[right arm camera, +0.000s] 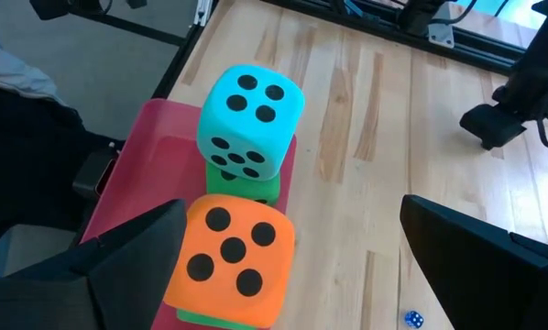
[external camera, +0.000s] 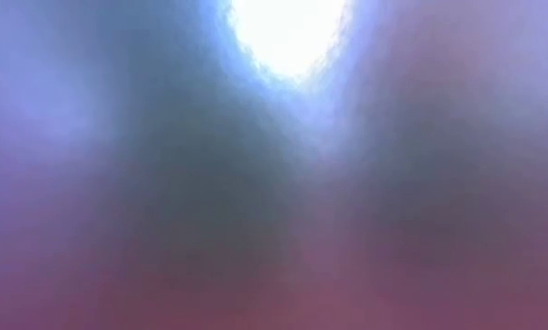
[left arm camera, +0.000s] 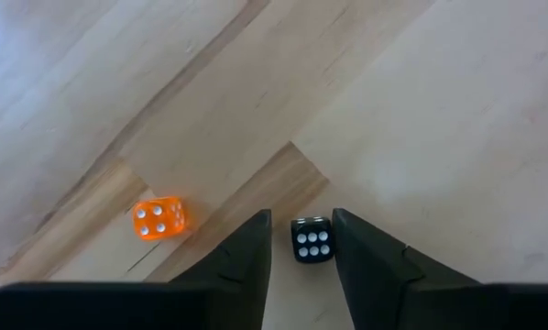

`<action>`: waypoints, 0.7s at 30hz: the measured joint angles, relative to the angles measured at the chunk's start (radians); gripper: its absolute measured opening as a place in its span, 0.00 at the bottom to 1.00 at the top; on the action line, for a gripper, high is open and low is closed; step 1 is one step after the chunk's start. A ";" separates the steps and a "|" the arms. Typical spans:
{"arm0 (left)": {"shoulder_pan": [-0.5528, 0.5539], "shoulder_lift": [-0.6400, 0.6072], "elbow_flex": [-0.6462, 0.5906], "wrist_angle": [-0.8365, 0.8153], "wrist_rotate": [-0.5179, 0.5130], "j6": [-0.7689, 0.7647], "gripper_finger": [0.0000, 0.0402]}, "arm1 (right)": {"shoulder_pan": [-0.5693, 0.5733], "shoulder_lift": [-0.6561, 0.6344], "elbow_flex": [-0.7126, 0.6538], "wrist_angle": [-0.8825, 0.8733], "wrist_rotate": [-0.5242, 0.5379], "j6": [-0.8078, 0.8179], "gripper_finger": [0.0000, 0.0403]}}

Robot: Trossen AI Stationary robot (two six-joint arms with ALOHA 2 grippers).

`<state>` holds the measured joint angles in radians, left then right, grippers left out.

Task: Pick & Place Dice
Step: Put the left black dice into the pink bin

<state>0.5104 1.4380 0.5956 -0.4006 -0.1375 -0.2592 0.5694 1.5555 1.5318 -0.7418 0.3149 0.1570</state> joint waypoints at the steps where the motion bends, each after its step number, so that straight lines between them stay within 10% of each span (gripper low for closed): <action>1: 0.000 0.000 -0.012 0.018 0.000 -0.002 0.30 | 0.000 0.000 0.000 0.000 0.000 0.000 0.99; 14: 0.000 -0.003 -0.037 0.055 0.000 -0.009 0.29 | 0.000 0.000 0.000 0.003 0.000 0.000 0.99; 21: -0.001 -0.003 -0.036 0.046 0.004 -0.010 0.12 | 0.000 0.000 0.000 0.023 0.000 0.000 0.99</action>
<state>0.5095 1.4353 0.5598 -0.3550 -0.1333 -0.2691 0.5694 1.5555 1.5315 -0.7185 0.3153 0.1566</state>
